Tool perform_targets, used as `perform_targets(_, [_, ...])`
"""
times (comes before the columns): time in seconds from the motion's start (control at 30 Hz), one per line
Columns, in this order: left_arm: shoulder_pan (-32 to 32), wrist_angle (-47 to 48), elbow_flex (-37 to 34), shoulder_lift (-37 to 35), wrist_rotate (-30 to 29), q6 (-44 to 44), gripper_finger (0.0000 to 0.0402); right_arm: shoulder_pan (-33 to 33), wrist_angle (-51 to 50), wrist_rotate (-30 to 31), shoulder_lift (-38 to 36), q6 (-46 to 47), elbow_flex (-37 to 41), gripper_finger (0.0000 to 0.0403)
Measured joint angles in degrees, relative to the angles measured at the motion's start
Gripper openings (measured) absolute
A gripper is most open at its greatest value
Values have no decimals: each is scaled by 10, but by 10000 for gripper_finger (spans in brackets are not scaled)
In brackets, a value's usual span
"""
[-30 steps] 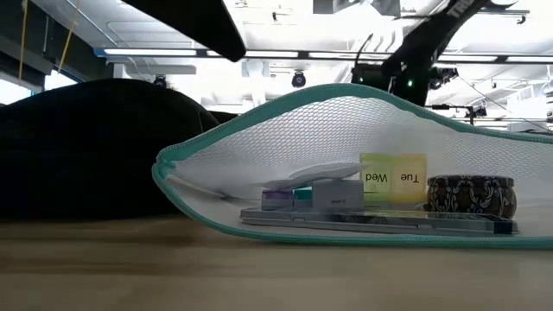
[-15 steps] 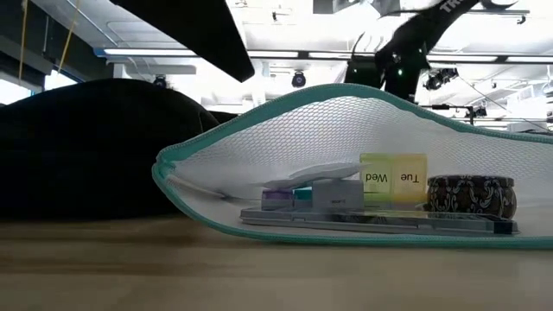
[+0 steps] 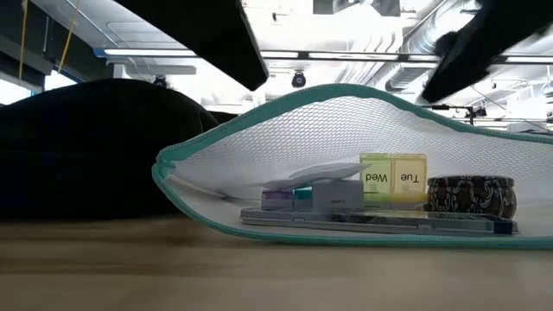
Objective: Unpack backpack
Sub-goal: Remove the grey box from the zip bag
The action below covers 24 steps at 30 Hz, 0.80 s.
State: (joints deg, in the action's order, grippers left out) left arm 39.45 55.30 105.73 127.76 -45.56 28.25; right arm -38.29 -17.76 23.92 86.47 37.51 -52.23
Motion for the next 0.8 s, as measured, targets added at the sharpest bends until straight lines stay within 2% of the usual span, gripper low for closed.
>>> perform_targets(0.13, [-19, 0, 0, 3, 7, 2, 55, -109, 185, 31, 77, -37, -6, 295])
perform_targets(0.2, [-30, 0, 0, 5, 10, 1, 56, -128, 217, 50, 127, -40, -30, 295])
perform_targets(0.27, [-41, 0, 0, 6, 13, 0, 55, -125, 208, 51, 177, -49, -65, 295])
perform_targets(0.33, [-53, 0, 0, 6, 16, 0, 51, -112, 179, 45, 222, -64, -110, 295])
perform_targets(0.43, [-70, 0, 0, 5, 22, -6, 38, -77, 70, 43, 273, -61, -180, 295])
perform_targets(0.57, [-79, 0, 0, 5, 20, -27, 5, -26, -112, 63, 304, 12, -251, 295])
perform_targets(0.7, [-69, 0, 0, 5, 20, -24, 2, 11, -212, 72, 303, 72, -260, 295])
perform_targets(0.8, [-58, -1, 0, 5, 22, -24, 1, 34, -234, 39, 302, 69, -248, 295])
